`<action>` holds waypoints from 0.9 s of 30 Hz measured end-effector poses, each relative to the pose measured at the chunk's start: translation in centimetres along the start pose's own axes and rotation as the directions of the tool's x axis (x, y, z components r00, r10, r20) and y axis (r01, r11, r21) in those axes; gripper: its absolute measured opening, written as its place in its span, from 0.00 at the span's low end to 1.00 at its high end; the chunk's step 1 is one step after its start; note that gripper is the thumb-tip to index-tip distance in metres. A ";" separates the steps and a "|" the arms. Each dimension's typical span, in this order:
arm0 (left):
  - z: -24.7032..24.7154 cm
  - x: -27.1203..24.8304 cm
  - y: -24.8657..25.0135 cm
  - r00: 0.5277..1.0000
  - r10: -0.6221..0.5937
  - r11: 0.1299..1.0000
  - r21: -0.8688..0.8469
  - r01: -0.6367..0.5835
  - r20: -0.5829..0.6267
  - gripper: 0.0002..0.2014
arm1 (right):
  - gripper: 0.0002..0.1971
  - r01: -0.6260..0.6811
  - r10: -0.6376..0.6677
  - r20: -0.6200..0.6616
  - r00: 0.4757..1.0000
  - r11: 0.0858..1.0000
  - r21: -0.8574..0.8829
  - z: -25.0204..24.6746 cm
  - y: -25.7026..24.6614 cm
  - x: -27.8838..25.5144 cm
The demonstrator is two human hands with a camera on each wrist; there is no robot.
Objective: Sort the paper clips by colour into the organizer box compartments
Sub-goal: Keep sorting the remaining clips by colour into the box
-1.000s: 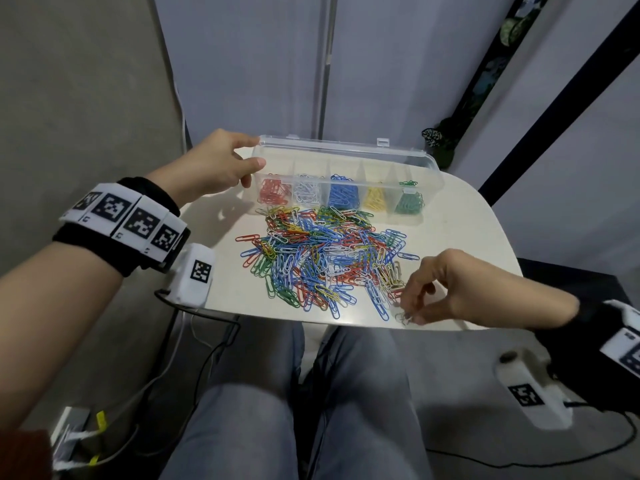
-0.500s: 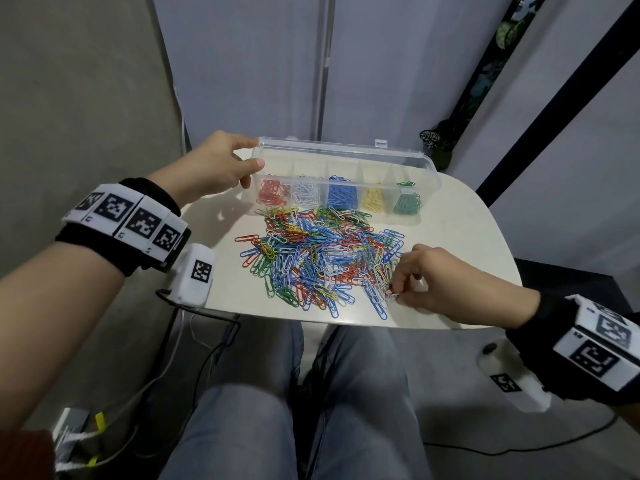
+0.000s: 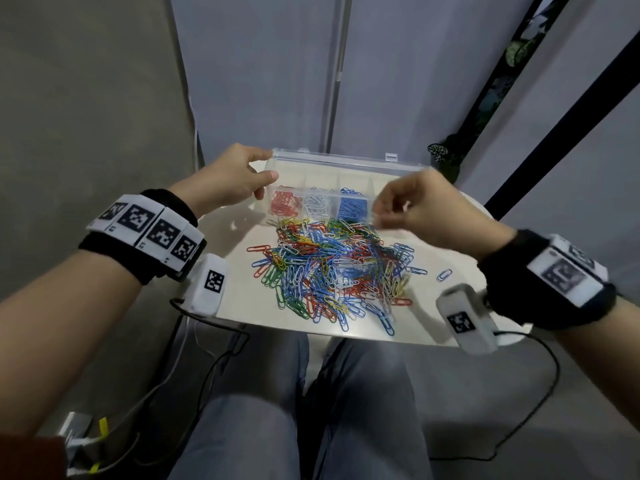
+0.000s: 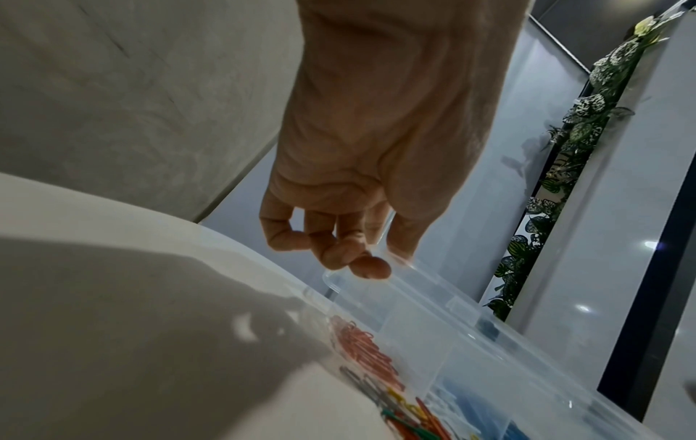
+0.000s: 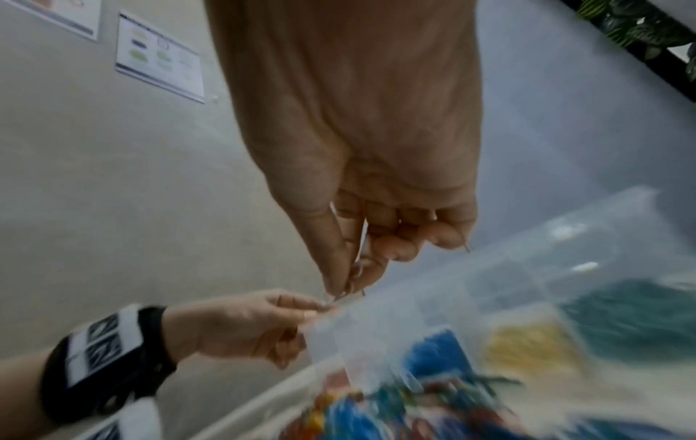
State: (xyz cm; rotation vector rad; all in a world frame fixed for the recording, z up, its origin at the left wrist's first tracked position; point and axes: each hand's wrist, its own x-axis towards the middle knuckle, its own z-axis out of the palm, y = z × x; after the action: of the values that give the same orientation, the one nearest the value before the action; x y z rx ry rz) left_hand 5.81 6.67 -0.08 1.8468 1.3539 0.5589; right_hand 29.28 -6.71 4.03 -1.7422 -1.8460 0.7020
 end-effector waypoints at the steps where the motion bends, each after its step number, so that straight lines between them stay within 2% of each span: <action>1: 0.0 0.0 0.0 1.000 0.000 1.000 0.006 0.000 -0.003 0.26 | 0.07 0.001 0.001 -0.052 0.999 0.999 0.041 0.0 -0.6 1.5; 4: -0.1 0.0 0.1 1.000 0.010 1.000 0.014 -0.010 -0.003 0.26 | 0.08 -0.016 0.031 -0.145 0.989 0.994 0.104 0.6 -2.0 5.7; 7: -0.2 0.0 0.1 1.000 0.016 1.000 0.026 -0.016 0.001 0.26 | 0.08 -0.053 0.064 -0.148 0.987 0.996 0.075 1.8 -2.9 8.5; 10: -0.2 0.1 0.0 1.000 0.024 0.999 0.039 -0.024 0.005 0.27 | 0.10 -0.099 0.098 -0.144 0.985 0.995 0.004 2.7 -2.7 9.6; 12: -0.2 0.3 -0.2 1.000 0.023 0.999 0.037 -0.023 0.008 0.27 | 0.09 -0.082 0.080 -0.152 0.985 0.997 -0.008 2.9 -2.5 9.2; 15: -0.1 0.4 -0.4 1.000 0.024 1.000 0.019 -0.024 0.007 0.27 | 0.07 -0.012 0.009 -0.095 0.995 1.000 -0.029 3.1 -2.6 7.7; 18: -0.1 0.5 -0.7 1.000 0.026 1.000 0.011 -0.026 0.007 0.27 | 0.07 0.043 -0.039 0.050 0.998 0.995 -0.093 3.6 -3.0 5.9; 20: -0.2 0.5 -0.7 1.000 0.026 1.000 0.004 -0.026 0.009 0.27 | 0.09 0.063 -0.037 0.131 0.991 0.978 -0.200 4.0 -2.7 5.1; 24: -0.2 0.5 -0.9 1.000 0.029 1.000 -0.013 -0.028 0.007 0.27 | 0.15 0.109 -0.039 0.158 0.987 0.880 -0.462 4.9 -1.6 4.0; 27: -0.1 0.5 -1.0 0.999 0.034 0.999 -0.013 -0.034 0.013 0.26 | 0.17 0.108 -0.034 0.153 0.988 0.854 -0.509 5.1 -1.0 3.5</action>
State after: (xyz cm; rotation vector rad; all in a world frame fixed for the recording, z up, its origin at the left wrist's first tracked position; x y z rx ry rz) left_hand 5.28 7.34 -0.86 1.8635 1.3095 0.5703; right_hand 24.96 -3.45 0.99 -1.9676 -2.3444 0.3114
